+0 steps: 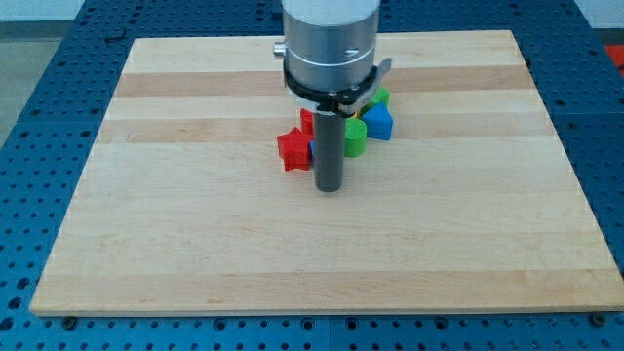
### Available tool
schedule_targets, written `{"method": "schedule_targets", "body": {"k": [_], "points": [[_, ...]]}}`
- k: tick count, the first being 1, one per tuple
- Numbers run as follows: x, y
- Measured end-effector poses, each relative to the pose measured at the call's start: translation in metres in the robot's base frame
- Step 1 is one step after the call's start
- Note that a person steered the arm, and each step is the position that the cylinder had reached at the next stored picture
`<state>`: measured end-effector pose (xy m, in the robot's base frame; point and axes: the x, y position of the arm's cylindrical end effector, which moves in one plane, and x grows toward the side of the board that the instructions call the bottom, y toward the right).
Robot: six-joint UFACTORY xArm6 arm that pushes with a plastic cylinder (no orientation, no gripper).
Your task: Move the blue cube closer to green circle
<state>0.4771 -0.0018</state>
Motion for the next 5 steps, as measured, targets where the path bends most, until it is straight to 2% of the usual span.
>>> {"method": "schedule_targets", "body": {"k": [5], "points": [[-0.021,-0.004]]}}
